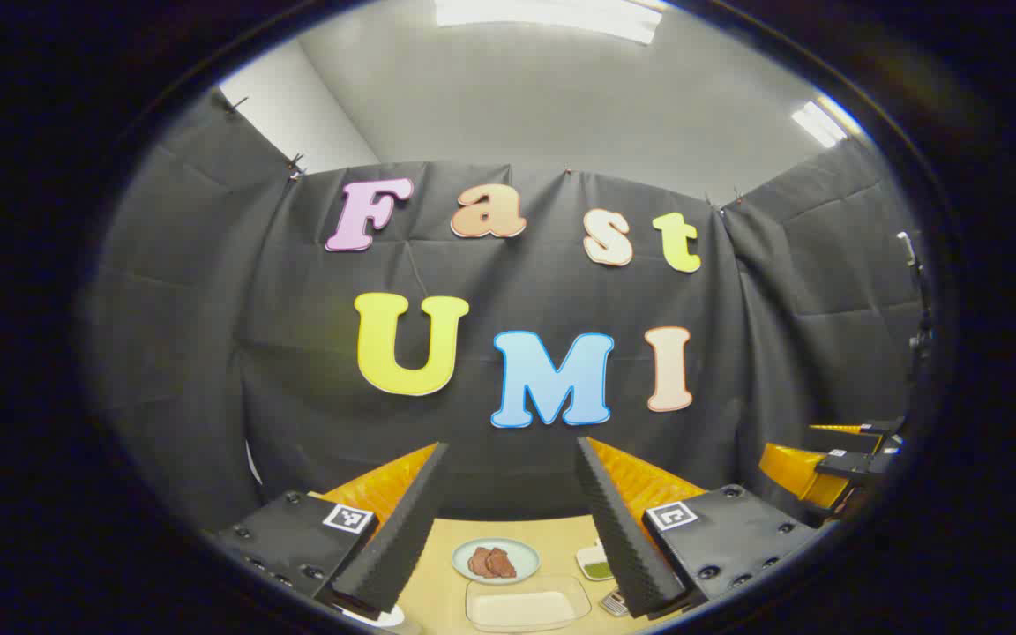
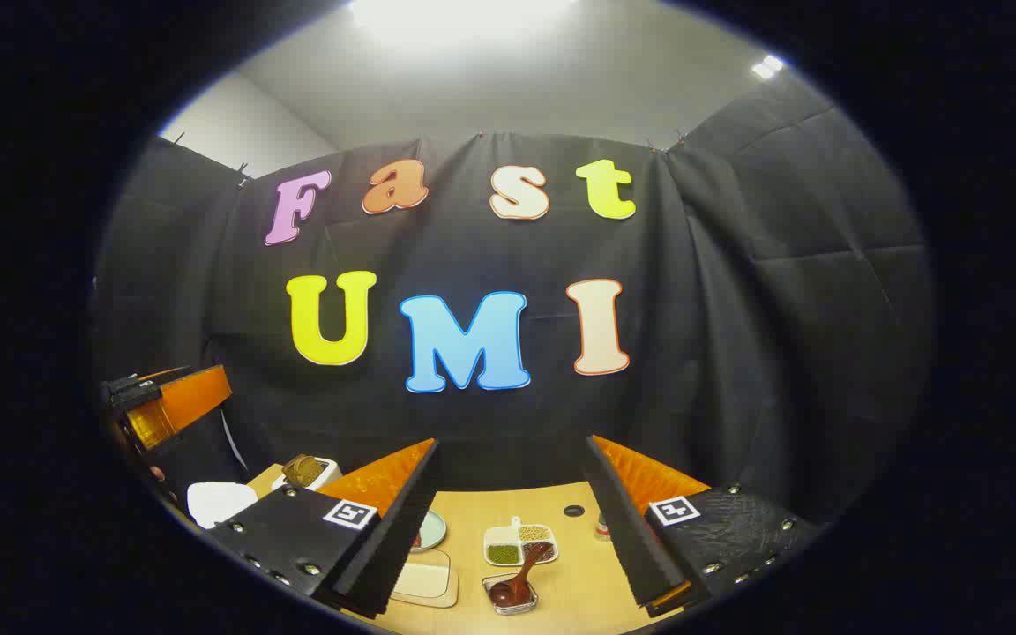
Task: Close the left gripper, press the button to open the rice cooker; take a wooden spoon from the chopstick holder with the right hand, scoop a spoonful of rice and pour it into the rice cooker, then put the wooden spoon back into the chopstick holder.
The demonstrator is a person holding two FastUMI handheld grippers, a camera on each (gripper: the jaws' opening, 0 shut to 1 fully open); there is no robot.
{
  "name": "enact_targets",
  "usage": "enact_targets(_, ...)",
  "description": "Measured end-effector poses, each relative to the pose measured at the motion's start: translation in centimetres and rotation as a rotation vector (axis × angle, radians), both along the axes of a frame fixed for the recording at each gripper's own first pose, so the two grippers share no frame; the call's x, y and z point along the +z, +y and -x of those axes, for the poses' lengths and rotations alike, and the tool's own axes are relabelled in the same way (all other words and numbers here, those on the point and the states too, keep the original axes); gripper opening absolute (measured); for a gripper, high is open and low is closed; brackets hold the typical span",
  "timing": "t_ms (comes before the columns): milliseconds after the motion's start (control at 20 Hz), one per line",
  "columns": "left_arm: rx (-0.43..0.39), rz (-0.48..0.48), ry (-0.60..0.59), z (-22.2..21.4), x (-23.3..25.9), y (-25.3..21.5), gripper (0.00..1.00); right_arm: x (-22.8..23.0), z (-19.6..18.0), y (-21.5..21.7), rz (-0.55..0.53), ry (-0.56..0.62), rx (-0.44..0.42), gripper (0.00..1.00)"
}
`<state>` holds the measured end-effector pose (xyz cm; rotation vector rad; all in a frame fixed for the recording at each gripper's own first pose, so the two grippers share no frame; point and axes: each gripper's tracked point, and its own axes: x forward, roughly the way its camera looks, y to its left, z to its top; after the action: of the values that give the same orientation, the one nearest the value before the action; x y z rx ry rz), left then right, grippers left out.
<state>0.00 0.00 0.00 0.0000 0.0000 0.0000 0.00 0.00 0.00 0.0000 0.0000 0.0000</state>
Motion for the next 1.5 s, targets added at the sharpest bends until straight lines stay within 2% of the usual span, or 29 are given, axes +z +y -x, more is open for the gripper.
enact_targets(350, 0.073, 0.002, 0.049, -0.1, -2.2, 1.4, 0.98, 0.9, -1.2, 0.6, 0.020, -0.001, 0.051, 0.96)
enact_targets(500, 0.074, 0.011, 0.066, -0.3, -2.7, 1.1, 0.98, 0.7, -1.5, 0.7, 0.023, 0.014, 0.071, 0.96)
enact_targets(700, 0.065, -0.027, 0.072, -0.5, -3.2, 0.6, 0.96, 0.7, -1.7, 0.5, 0.004, 0.014, 0.071, 0.96)
enact_targets(750, 0.060, -0.026, 0.074, -0.5, -3.3, 0.5, 0.96, 0.6, -1.7, 0.7, 0.001, 0.020, 0.077, 0.93)
enact_targets(800, 0.053, -0.020, 0.077, -0.5, -3.5, 0.4, 0.95, 0.5, -1.7, 0.7, 0.001, 0.022, 0.082, 0.97)
enact_targets(850, 0.054, -0.014, 0.078, -0.5, -3.6, 0.6, 0.95, 0.5, -1.7, 0.8, 0.002, 0.021, 0.087, 0.97)
enact_targets(1100, 0.073, -0.001, 0.074, -0.4, -4.3, 2.1, 0.96, -0.1, -2.0, 1.2, 0.015, 0.022, 0.102, 0.96)
enact_targets(1250, 0.118, -0.021, 0.065, 0.0, -4.8, 4.5, 0.98, -0.4, -2.2, 1.6, 0.008, 0.027, 0.115, 0.96)
enact_targets(1350, 0.135, -0.035, 0.063, 0.3, -5.5, 5.5, 0.96, -0.3, -2.5, 1.9, 0.007, 0.024, 0.125, 0.96)
enact_targets(1500, 0.124, 0.002, 0.090, 0.6, -7.6, 7.1, 0.94, -0.9, -2.8, 2.2, 0.020, 0.034, 0.134, 0.96)
